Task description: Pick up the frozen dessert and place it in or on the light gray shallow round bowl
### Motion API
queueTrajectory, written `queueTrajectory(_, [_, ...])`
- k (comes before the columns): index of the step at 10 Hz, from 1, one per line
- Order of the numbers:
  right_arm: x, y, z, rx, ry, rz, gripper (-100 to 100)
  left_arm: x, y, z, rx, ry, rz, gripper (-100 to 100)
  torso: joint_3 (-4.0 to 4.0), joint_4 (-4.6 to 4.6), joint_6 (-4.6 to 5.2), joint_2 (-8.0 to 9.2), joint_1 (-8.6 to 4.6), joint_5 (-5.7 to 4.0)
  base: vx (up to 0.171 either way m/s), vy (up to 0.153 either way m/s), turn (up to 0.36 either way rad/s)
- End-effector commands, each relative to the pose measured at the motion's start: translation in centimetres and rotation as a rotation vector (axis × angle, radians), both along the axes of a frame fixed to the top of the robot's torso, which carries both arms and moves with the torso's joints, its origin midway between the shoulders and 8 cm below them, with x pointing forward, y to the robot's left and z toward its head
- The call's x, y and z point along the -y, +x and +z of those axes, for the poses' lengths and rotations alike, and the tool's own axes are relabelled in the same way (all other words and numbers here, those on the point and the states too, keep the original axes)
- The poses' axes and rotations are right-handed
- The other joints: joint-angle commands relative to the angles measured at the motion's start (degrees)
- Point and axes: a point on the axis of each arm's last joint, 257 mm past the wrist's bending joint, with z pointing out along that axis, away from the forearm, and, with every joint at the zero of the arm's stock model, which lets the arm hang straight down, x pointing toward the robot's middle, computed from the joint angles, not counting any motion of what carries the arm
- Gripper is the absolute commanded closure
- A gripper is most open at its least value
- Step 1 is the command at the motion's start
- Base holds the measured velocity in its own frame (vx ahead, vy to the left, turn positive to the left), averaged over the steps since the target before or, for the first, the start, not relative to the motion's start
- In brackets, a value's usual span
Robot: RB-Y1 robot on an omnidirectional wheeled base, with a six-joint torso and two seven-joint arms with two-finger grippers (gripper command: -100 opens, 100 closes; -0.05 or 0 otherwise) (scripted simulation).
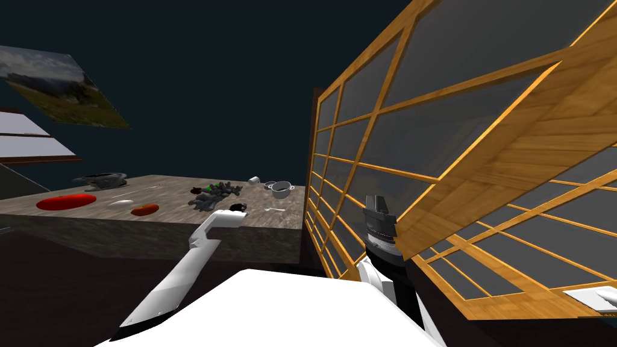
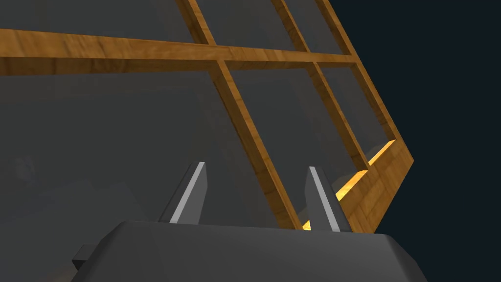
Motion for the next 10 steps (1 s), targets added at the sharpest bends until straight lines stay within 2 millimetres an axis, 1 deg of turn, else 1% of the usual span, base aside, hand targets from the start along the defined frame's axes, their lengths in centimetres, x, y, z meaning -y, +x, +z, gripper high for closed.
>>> queueTrajectory(1, [0.0, 0.0, 0.0, 0.000, 0.000, 0.000, 0, -0.3, -1.8, -2.1, -0.069, -0.008, 0.027, -100, 0.00, 0.00, 0.00, 0.00, 0.00, 0.00, 0.092, -0.091, -0.058])
queueTrajectory(2, [0.0, 0.0, 0.0, 0.000, 0.000, 0.000, 0, -0.3, -0.9, -1.3, -0.040, -0.004, 0.016, -100, -0.02, -0.01, -0.01, -0.03, 0.05, 0.01, 0.042, -0.035, -0.005])
queueTrajectory(3, [0.0, 0.0, 0.0, 0.000, 0.000, 0.000, 0, -0.3, -1.0, -1.5, -0.047, -0.006, 0.018, 0, 0.06, 0.02, -0.03, 0.11, 0.23, 0.03, 0.008, -0.007, 0.002])
queueTrajectory(4, [0.0, 0.0, 0.0, 0.000, 0.000, 0.000, 0, -0.4, -0.9, -2.2, -0.047, -0.008, 0.017, -100, 0.13, 0.05, -0.03, 0.24, 0.34, 0.07, 0.026, 0.017, 0.007])
queueTrajectory(6, [0.0, 0.0, 0.0, 0.000, 0.000, 0.000, 0, -0.6, -0.9, -3.2, -0.049, -0.011, 0.016, -100, 0.11, 0.04, -0.03, 0.19, 0.56, 0.12, 0.046, 0.043, 0.006])
queueTrajectory(7, [0.0, 0.0, 0.0, 0.000, 0.000, 0.000, 0, -0.6, -1.0, -3.0, -0.051, -0.010, 0.018, -100, 0.09, 0.03, -0.03, 0.15, 0.58, 0.13, 0.023, 0.018, -0.001])
queueTrajectory(8, [0.0, 0.0, 0.0, 0.000, 0.000, 0.000, 0, -0.6, -0.9, -3.0, -0.049, -0.010, 0.017, 100, 0.12, 0.04, -0.03, 0.22, 0.50, 0.11, 0.002, 0.003, 0.013])
queueTrajectory(10, [0.0, 0.0, 0.0, 0.000, 0.000, 0.000, 0, -0.7, -1.0, -3.1, -0.050, -0.011, 0.019, 100, 0.16, 0.07, 0.03, 0.28, 0.40, 0.07, 0.000, 0.000, 0.000])
